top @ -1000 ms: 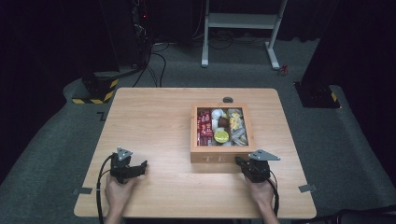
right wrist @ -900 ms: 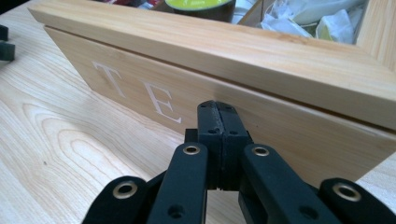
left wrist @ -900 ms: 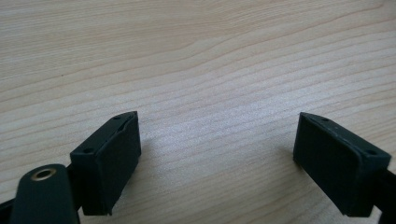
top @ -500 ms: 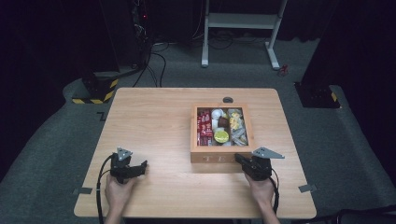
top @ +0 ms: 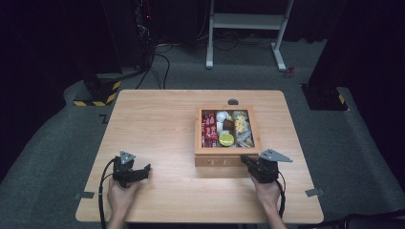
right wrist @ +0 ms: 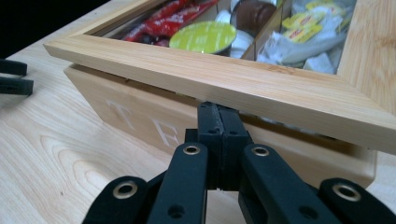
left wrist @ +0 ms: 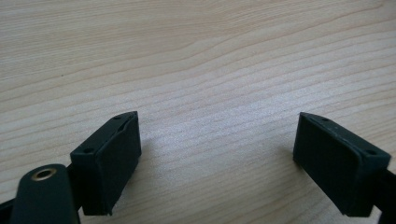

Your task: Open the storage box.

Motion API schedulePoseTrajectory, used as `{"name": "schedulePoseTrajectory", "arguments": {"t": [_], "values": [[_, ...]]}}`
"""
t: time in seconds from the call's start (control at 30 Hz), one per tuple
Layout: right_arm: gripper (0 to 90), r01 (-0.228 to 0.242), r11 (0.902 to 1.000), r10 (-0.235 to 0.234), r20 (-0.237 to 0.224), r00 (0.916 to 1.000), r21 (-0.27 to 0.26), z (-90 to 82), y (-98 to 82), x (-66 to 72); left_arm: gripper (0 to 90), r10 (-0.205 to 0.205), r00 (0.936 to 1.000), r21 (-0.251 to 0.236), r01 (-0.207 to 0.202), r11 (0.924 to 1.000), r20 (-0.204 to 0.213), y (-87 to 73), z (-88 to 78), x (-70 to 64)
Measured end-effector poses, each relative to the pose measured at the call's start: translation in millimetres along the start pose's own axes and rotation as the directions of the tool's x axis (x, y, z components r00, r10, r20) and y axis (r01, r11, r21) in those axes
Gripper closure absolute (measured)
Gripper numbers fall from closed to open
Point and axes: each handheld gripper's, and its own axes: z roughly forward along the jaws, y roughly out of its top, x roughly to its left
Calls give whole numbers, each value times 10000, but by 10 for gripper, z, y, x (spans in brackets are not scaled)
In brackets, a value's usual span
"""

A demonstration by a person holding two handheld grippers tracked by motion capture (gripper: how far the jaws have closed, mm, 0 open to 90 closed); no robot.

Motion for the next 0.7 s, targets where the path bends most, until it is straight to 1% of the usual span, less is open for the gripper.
{"name": "schedulePoseTrajectory", "arguments": {"t": [0.2, 0.53, 0.7], "values": [[900, 106, 9999, -106, 91, 9999, -93, -16, 62, 0, 152, 0, 10000, -1, 0, 10000, 0, 0, 0, 0], [900, 207, 9998, -206, 207, 9996, -59, -35, 141, -20, 153, -1, 10000, -2, 1, 10000, 4, 0, 0, 0], [900, 340, 9994, -337, 314, 9989, -90, -51, 190, -25, 154, 2, 10000, -2, -2, 10000, 7, 0, -1, 0]]}}
